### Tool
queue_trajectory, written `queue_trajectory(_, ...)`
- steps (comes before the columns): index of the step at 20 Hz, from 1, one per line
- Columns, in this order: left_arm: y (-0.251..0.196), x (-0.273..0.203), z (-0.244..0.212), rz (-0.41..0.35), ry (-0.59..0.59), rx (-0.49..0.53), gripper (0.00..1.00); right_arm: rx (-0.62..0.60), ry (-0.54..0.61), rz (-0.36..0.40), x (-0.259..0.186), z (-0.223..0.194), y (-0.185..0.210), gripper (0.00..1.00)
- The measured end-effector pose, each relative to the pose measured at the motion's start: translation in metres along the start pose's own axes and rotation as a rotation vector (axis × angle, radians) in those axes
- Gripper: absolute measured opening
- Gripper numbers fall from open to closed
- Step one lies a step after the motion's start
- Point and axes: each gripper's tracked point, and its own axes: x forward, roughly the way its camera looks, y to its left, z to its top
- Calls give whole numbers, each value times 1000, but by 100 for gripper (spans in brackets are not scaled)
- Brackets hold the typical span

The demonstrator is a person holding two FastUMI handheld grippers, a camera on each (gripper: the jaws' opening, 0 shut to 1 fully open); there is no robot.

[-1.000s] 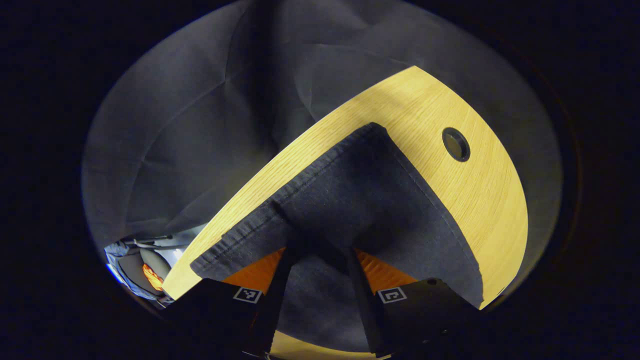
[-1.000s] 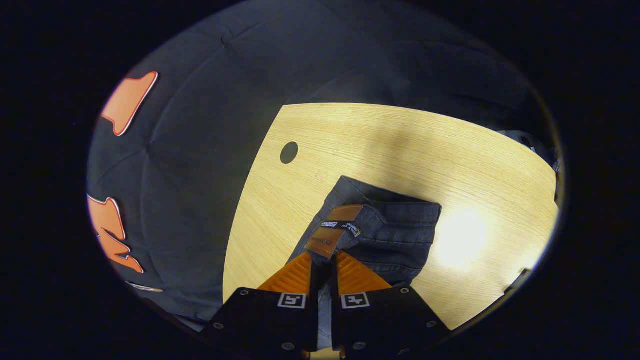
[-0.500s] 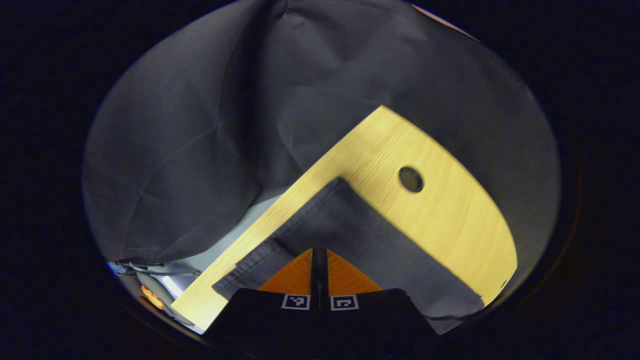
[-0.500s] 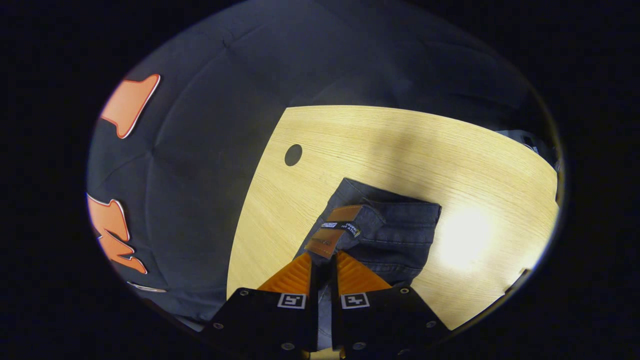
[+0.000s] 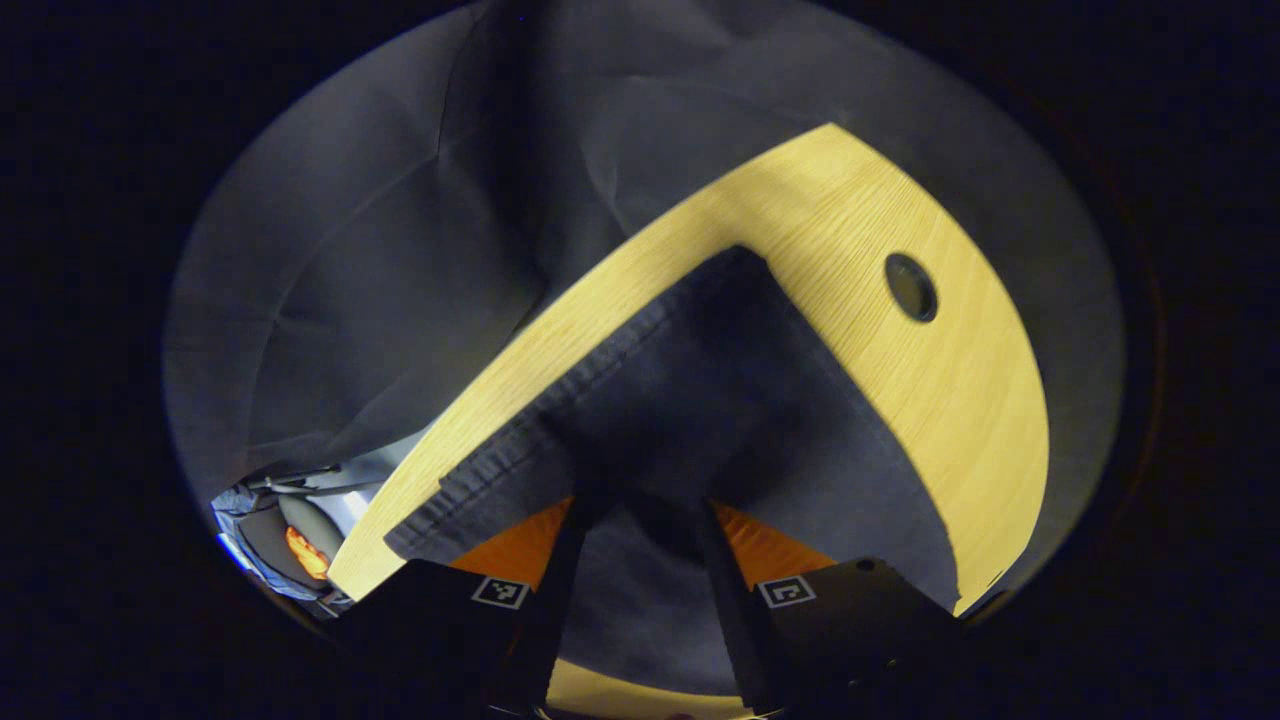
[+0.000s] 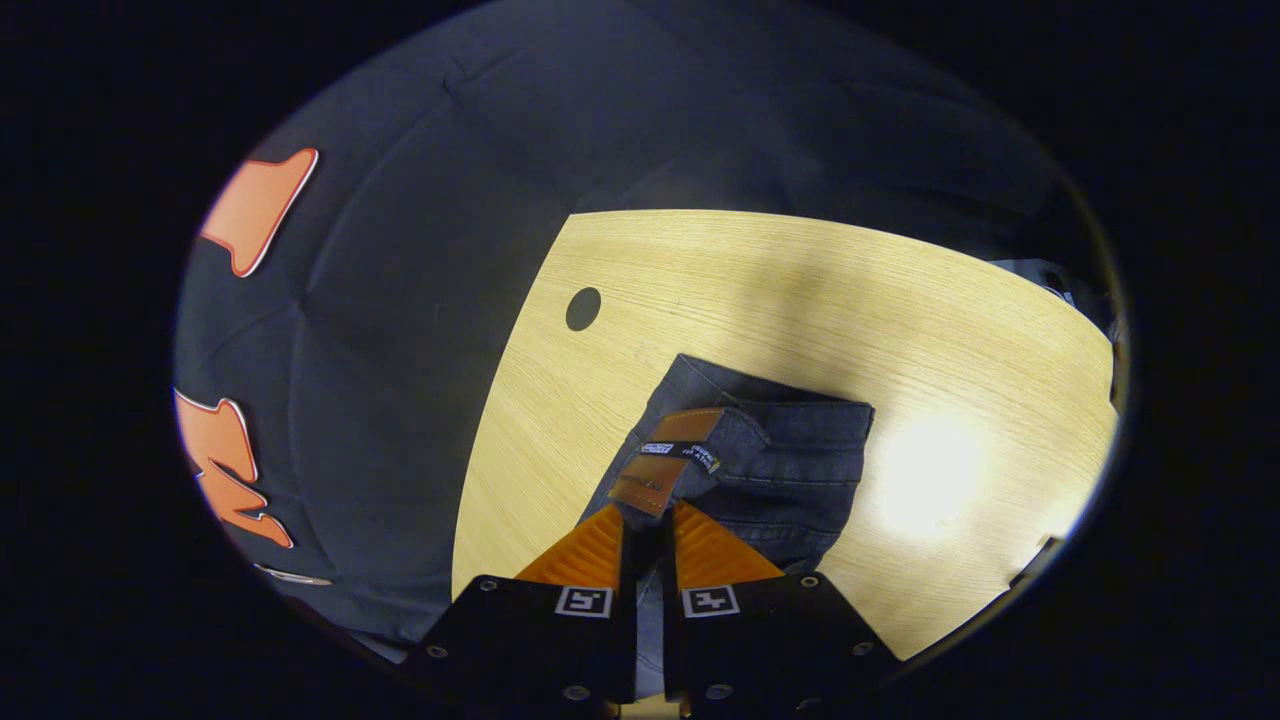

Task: Grasp the waist and the cuffs of the jeans and fold them to make the two legs overlap; first hold the waist and fold one-third of the jeans toward the cuffs, then hold the cuffs and fold the remaining one-third in the same direction to finish folding.

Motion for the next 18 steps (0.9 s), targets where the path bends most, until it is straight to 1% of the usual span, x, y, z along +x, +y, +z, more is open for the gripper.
queue_trajectory(1, 3, 7, -10, 21, 46, 9, 68, -3, 3, 3, 1, -1, 1, 12)
queue_trajectory(2, 4, 1, -16, 23, 55, 4, 69, -3, 1, 1, 0, -1, -2, 11)
queue_trajectory(3, 6, 6, -21, 29, 85, -5, 66, -6, 4, 1, 0, -1, -1, 11)
queue_trajectory(4, 5, 3, -22, 22, 90, -16, 63, -6, -1, 2, 1, -1, -1, 11)
queue_trajectory(5, 3, 4, -24, 4, 87, -40, 53, -8, 0, 4, 1, -1, -2, 11)
queue_trajectory(6, 4, 8, -26, 10, 79, -56, 37, -5, -1, 6, 1, -2, -2, 11)
queue_trajectory(7, 2, 3, -23, 1, 56, -41, 22, 1, -2, 12, 1, -1, 0, 11)
queue_trajectory(8, -1, 2, -16, -26, 0, -34, 6, 8, 4, 17, 1, -3, -1, 11)
queue_trajectory(9, -5, -5, -13, -48, -21, -12, 1, 14, 2, 24, 0, -2, 0, 11)
queue_trajectory(11, -14, -20, -4, -112, -76, 15, 1, 24, -1, 31, -2, -1, 2, 11)
queue_trajectory(12, -17, -30, 2, -128, -105, 17, 1, 28, -2, 46, -4, 0, 4, 11)
queue_trajectory(13, -24, -37, 7, -161, -137, 23, 1, 29, -5, 65, -7, 2, 7, 12)
queue_trajectory(16, -47, -58, 26, -260, -210, 8, 1, 47, -20, 83, -15, 6, 12, 11)
queue_trajectory(17, -50, -65, 38, -270, -242, 27, 0, 56, -20, 80, -12, 6, 11, 11)
queue_trajectory(18, -47, -71, 49, -259, -281, 19, 0, 68, -17, 73, -12, 5, 12, 11)
